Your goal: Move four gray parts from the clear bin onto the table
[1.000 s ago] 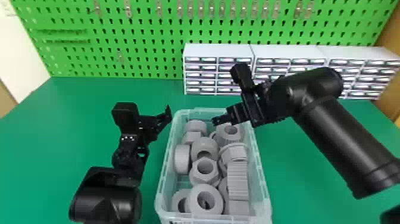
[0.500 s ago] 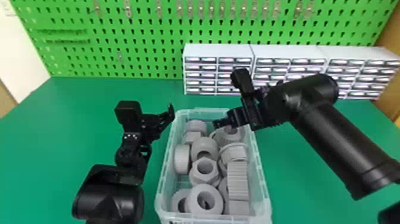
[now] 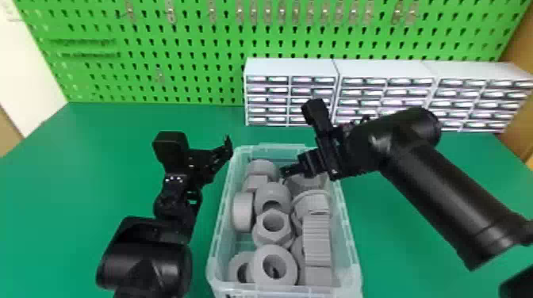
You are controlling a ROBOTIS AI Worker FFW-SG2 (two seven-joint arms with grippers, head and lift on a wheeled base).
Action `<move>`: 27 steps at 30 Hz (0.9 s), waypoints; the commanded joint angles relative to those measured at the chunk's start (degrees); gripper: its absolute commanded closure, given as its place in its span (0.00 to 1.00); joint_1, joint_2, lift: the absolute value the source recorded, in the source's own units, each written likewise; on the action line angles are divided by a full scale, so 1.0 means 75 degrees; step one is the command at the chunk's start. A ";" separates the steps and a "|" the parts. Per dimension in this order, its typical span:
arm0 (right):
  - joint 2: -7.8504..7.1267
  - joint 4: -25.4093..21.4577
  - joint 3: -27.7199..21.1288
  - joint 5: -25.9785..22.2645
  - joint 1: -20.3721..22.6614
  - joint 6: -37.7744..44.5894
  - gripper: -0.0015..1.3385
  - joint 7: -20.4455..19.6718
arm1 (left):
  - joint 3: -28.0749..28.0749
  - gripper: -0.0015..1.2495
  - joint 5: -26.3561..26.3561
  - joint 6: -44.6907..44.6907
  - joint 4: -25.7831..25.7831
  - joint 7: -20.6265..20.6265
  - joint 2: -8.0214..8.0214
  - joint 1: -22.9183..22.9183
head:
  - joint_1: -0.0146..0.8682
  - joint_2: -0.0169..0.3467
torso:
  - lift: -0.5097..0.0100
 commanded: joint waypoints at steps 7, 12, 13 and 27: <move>0.0024 0.0284 0.0267 -0.0103 -0.0009 -0.0242 0.11 0.0000 | -0.0008 0.08 0.0024 0.0000 0.0002 0.0000 0.0000 -0.0025 | 0.80 0.24 | 0.88; 0.0024 0.0366 0.0326 -0.0103 -0.0021 -0.0312 0.14 0.0000 | -0.0008 0.08 0.0036 0.0000 0.0002 0.0000 0.0000 -0.0060 | 0.80 0.24 | 0.88; 0.0024 0.0378 0.0326 -0.0103 -0.0021 -0.0324 0.15 0.0000 | -0.0008 0.08 0.0036 0.0000 0.0002 0.0000 0.0000 -0.0060 | 0.80 0.24 | 0.88; 0.0024 0.0530 0.0396 -0.0115 0.0003 -0.0336 0.19 0.0000 | -0.0008 0.08 0.0060 0.0000 0.0014 0.0000 0.0000 -0.0060 | 0.80 0.24 | 0.88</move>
